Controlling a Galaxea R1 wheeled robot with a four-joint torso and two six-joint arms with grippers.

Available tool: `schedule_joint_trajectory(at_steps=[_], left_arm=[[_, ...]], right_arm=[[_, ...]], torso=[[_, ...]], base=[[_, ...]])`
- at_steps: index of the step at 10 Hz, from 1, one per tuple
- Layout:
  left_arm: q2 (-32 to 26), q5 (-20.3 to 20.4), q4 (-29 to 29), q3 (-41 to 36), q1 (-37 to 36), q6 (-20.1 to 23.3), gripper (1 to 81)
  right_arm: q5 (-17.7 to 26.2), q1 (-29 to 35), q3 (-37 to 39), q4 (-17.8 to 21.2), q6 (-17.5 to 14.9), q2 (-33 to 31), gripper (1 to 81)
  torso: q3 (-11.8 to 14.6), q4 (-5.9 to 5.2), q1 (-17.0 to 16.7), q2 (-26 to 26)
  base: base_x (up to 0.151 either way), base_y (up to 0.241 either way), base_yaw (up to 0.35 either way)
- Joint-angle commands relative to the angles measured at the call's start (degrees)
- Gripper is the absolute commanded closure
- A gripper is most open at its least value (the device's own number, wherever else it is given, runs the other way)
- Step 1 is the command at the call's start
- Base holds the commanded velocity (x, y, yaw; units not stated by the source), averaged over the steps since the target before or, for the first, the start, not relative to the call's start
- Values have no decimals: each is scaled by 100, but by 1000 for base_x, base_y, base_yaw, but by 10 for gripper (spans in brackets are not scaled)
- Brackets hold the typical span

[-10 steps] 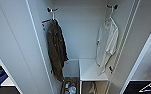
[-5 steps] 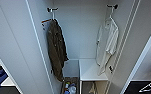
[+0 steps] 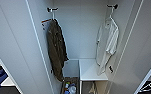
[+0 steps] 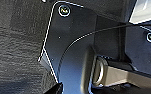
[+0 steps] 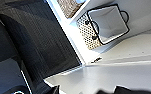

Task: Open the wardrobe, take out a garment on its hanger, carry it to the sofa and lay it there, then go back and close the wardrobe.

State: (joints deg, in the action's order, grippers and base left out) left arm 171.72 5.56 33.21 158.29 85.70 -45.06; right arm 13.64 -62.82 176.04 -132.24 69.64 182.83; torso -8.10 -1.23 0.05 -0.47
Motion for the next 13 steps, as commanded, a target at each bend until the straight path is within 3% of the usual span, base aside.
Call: schedule_joint_trajectory(at_steps=[1, 5, 9, 13], left_arm=[[-23, -283, 54, 17, -224, 14, 10], [-23, -283, 54, 17, -234, 58, 10], [-32, -222, 63, 17, -242, 58, 10], [-14, -231, 63, 0, -242, 58, 10]], right_arm=[[570, 757, -27, 585, -12, 217, 10], [61, 476, -966, 1996, -4, -673, 10], [-959, -15, -1301, 4001, 14, -1351, 10], [-1021, -824, -2233, 5543, 23, -1915, 10]], torso=[[0, 0, 0, 0], [0, 0, 6, 2], [0, 0, 6, 2], [0, 0, 6, 2]], base=[[0, 0, 0], [0, 0, 0], [0, 0, 0], [0, 0, 0]])
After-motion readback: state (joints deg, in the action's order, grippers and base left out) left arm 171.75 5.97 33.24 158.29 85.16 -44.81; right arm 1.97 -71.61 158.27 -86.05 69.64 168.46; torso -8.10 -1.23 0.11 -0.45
